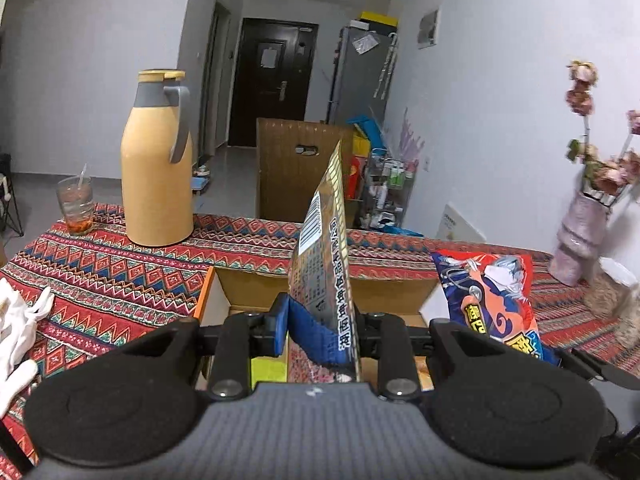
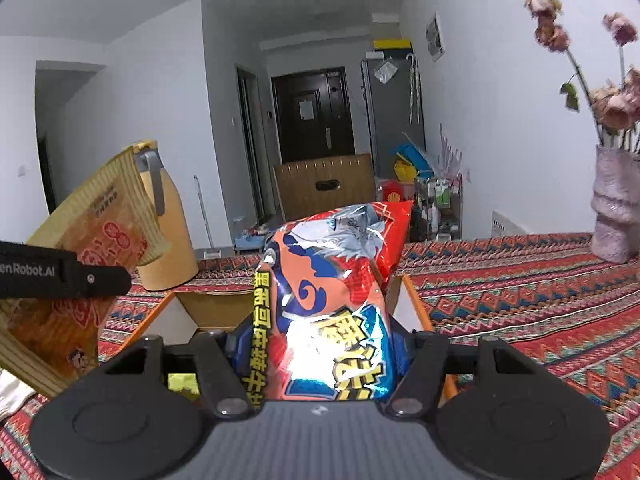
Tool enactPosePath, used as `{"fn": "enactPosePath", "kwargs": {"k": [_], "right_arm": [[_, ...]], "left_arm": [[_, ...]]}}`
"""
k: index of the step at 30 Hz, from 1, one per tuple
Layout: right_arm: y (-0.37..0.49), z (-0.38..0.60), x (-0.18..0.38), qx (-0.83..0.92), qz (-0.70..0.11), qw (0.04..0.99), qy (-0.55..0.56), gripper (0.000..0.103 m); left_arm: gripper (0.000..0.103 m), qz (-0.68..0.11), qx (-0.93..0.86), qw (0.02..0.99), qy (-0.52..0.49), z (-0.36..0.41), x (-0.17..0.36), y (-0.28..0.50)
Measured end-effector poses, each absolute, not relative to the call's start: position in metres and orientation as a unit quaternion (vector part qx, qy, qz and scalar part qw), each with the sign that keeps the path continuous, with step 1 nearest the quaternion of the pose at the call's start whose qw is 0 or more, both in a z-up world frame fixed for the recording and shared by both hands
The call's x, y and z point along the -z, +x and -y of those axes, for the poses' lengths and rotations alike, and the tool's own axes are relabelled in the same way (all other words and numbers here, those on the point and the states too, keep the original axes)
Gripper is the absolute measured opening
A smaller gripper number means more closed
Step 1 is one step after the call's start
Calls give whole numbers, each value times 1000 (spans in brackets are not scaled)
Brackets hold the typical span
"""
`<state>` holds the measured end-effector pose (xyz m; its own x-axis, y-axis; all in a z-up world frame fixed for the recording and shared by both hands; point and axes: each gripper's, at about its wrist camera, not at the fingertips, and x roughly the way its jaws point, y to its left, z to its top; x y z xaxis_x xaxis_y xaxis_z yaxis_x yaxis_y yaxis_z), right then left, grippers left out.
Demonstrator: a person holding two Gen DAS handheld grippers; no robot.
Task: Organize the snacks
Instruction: 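Carry both packets over the cardboard box and open both grippers, then withdraw both grippers from the box back to the snack pile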
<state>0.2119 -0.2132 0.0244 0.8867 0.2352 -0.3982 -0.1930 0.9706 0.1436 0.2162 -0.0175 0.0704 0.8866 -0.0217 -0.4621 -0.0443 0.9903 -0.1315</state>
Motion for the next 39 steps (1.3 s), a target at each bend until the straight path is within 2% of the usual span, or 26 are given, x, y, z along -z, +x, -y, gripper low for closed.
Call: {"fn": "enactPosePath", "kwargs": {"k": [10, 15, 16, 17, 18, 19, 20, 21, 23, 39], "right_arm": [[259, 203, 14, -110, -262, 957, 59, 61], [260, 200, 24, -107, -277, 954, 47, 64], [260, 201, 25, -105, -277, 954, 47, 65], [258, 202, 25, -103, -276, 954, 48, 68], [258, 202, 24, -102, -275, 955, 50, 73], [256, 203, 24, -103, -273, 955, 52, 77], [253, 204, 23, -102, -269, 956, 54, 86], [251, 206, 22, -100, -264, 958, 55, 95], [246, 209, 19, -96, -255, 961, 56, 103], [202, 220, -22, -93, -189, 976, 55, 103]], "left_arm": [[27, -274, -31, 957, -87, -6, -22, 266], [32, -280, -28, 956, -82, -8, -15, 266], [38, -280, -29, 956, -79, -8, -15, 265], [49, -279, -29, 957, -77, -7, -14, 264], [56, -278, -33, 957, -76, -7, -14, 263], [72, -275, -38, 958, -74, -6, -13, 264], [85, -271, -43, 959, -71, -6, -14, 262], [88, -266, -46, 960, -71, -7, -14, 261], [102, -259, -46, 962, -75, -8, -17, 258], [103, -224, -60, 970, -70, -13, -50, 207]]}}
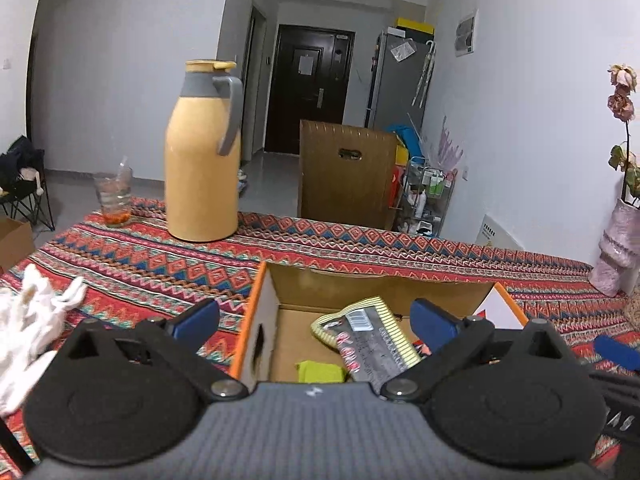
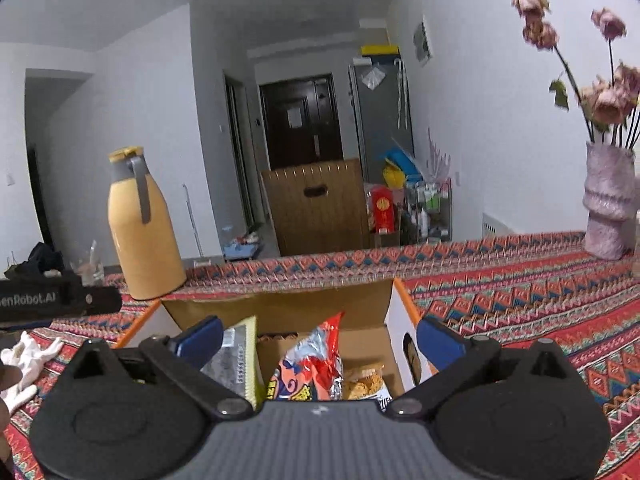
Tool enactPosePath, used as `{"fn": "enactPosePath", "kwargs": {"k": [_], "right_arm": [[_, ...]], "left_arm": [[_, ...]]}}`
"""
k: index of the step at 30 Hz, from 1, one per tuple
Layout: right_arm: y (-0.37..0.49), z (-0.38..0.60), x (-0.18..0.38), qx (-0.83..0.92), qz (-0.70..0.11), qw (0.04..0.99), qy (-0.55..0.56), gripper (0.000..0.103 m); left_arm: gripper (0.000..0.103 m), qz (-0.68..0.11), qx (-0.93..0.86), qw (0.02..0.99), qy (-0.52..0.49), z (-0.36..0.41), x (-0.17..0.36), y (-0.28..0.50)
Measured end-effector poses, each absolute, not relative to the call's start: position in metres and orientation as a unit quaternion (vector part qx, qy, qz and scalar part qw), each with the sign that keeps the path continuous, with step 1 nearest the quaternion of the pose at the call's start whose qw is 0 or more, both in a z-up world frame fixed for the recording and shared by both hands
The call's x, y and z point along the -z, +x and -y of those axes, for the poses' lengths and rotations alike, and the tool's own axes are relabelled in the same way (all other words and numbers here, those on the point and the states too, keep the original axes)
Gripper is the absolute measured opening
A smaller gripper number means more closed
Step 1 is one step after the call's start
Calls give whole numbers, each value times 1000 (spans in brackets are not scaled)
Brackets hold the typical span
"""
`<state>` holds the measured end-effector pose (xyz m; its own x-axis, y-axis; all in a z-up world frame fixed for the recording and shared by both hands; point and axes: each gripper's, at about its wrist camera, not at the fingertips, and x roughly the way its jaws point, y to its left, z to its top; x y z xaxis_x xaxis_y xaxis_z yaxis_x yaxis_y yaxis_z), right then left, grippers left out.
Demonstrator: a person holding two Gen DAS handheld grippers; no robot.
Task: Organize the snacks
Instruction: 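Withdraw both grippers from the box back to the snack pile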
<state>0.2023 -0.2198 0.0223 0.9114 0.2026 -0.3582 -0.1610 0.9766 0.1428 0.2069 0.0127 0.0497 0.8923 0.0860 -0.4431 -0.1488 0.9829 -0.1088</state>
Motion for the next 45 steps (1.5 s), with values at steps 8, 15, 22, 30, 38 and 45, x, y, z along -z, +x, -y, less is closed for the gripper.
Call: {"fn": "enactPosePath", "kwargs": {"k": [8, 15, 22, 30, 38, 45], "right_arm": [[149, 224, -26, -101, -179, 978, 42, 103], [102, 231, -4, -94, -206, 973, 35, 103], [66, 236, 20, -89, -235, 967, 40, 103], [36, 235, 34, -94, -226, 969, 39, 103], [19, 227, 42, -113, -225, 967, 38, 103], [18, 215, 48, -118, -242, 963, 29, 103]], "left_arm": [[103, -246, -72, 965, -53, -38, -39, 152], [103, -289, -87, 952, -54, -56, -11, 112], [103, -318, -89, 942, -61, -61, 13, 84], [103, -319, -81, 943, -48, -50, 23, 59], [103, -306, -81, 948, -45, -41, 25, 42], [103, -298, -67, 951, -44, -38, 28, 35]]}}
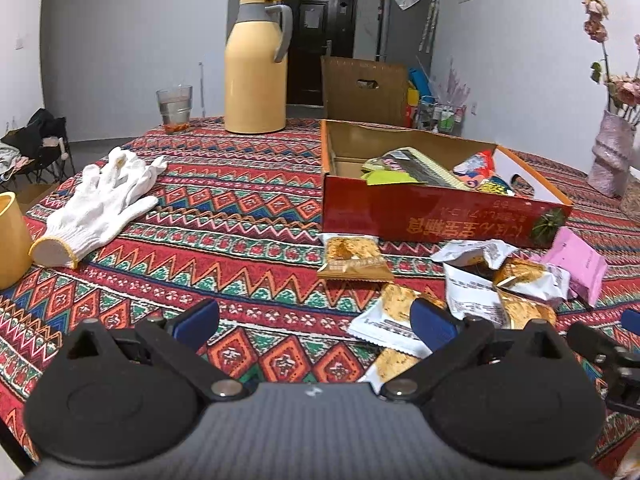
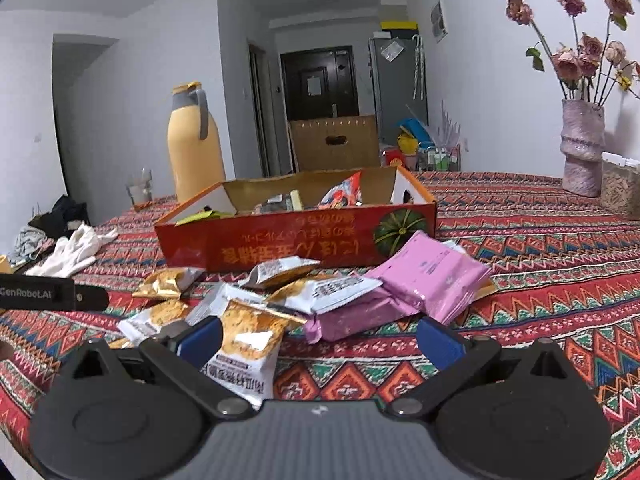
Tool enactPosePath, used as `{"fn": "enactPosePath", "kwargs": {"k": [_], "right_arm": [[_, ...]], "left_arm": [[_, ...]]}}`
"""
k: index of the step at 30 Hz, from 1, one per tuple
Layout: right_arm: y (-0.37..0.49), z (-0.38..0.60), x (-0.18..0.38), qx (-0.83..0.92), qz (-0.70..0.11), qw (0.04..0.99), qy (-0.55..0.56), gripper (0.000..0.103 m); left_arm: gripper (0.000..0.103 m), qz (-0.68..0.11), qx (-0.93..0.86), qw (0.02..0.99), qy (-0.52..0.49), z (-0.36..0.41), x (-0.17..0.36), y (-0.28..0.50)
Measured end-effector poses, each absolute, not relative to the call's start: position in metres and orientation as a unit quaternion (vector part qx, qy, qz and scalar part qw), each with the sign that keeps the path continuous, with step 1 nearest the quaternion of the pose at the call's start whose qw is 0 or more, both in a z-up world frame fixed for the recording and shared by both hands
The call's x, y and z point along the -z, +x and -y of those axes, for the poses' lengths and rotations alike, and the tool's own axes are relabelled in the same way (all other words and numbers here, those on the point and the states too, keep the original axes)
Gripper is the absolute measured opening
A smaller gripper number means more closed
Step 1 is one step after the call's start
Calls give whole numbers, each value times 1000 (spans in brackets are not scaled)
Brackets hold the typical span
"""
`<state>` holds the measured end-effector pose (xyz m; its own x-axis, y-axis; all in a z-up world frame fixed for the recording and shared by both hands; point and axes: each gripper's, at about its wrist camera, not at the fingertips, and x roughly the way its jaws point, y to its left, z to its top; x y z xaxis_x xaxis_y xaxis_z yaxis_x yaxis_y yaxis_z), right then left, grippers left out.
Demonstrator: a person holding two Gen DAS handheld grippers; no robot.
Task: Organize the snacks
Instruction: 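Withdraw both grippers from the box back to the snack pile, then grasp a white oat cracker packet with the right gripper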
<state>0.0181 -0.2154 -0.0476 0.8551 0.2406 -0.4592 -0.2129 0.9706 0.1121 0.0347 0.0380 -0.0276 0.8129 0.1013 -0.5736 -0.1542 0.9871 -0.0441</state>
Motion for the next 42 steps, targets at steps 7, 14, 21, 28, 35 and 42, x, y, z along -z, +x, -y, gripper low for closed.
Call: {"fn": "enactPosePath", "kwargs": {"k": [7, 14, 21, 28, 35, 42], "right_arm": [[32, 195, 54, -127, -279, 952, 23, 101], [46, 173, 56, -130, -289, 948, 20, 79], [55, 165, 62, -142, -315, 938, 22, 44], [37, 180, 52, -145, -281, 948, 28, 39], [24, 209, 49, -120, -268, 955, 46, 39], [17, 228, 59, -107, -279, 953, 59, 39]], "left_arm": [[103, -293, -60, 954, -40, -36, 28, 32], [103, -295, -62, 953, -44, -41, 31, 32], [103, -304, -55, 950, -43, -42, 35, 34], [103, -321, -33, 946, -42, -36, 39, 34], [103, -343, 3, 939, -32, -18, 48, 36], [103, -371, 14, 928, -24, -4, 62, 41]]}}
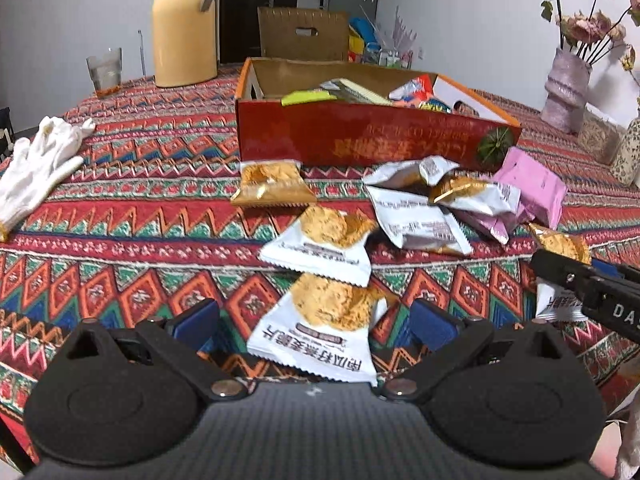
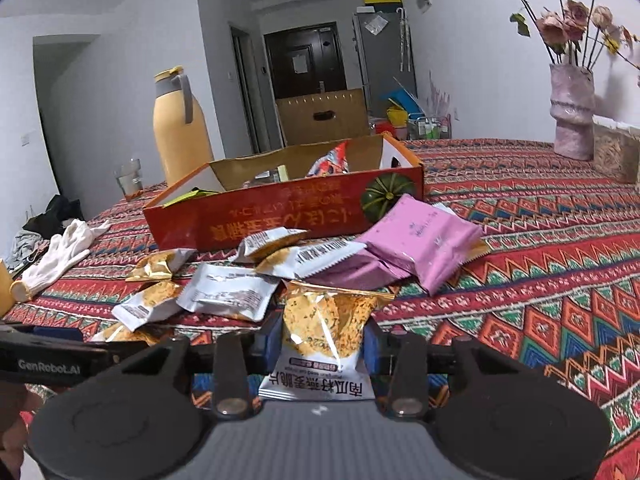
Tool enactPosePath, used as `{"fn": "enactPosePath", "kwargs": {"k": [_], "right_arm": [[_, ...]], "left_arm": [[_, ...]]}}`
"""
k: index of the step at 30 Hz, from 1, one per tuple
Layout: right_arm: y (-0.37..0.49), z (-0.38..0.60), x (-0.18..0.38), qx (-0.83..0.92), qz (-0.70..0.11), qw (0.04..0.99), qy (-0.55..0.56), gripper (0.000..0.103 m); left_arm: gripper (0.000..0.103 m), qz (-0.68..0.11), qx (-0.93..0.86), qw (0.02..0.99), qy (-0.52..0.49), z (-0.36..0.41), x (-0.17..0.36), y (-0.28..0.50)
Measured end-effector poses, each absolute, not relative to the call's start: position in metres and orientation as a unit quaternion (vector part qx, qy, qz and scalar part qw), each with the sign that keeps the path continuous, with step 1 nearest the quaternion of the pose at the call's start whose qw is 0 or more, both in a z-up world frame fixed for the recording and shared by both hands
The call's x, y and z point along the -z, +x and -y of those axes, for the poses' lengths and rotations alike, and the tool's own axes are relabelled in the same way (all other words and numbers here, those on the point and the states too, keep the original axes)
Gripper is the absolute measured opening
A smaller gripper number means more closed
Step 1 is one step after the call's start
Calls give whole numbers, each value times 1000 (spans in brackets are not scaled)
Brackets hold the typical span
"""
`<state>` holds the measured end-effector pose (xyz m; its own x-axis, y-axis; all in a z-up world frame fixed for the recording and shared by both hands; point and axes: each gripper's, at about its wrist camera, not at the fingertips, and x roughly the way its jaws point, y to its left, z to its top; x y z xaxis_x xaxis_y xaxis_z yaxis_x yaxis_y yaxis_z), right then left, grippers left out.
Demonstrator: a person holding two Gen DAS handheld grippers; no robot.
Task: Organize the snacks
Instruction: 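Grasp a white oat cracker packet with the right gripper, then grasp another white oat cracker packet with the left gripper while the right gripper holds its packet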
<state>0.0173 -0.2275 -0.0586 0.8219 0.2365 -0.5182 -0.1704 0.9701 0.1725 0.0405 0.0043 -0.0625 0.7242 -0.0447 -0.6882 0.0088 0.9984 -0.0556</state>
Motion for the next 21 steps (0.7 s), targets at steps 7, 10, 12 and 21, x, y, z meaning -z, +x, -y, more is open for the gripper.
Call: {"fn": "enactPosePath", "kwargs": {"k": [7, 10, 12, 21], "right_arm": [[15, 229, 61, -113, -279, 951, 65, 39], [16, 229, 62, -115, -280, 951, 67, 40], [16, 230, 62, -115, -281, 951, 68, 40], [17, 230, 64, -117, -283, 949, 72, 40]], "left_arm": [[103, -375, 1, 927, -7, 1, 69, 43], [103, -373, -6, 928, -3, 1, 70, 44], [103, -374, -11, 927, -5, 1, 70, 45], [103, -372, -25, 928, -7, -1, 70, 46]]}}
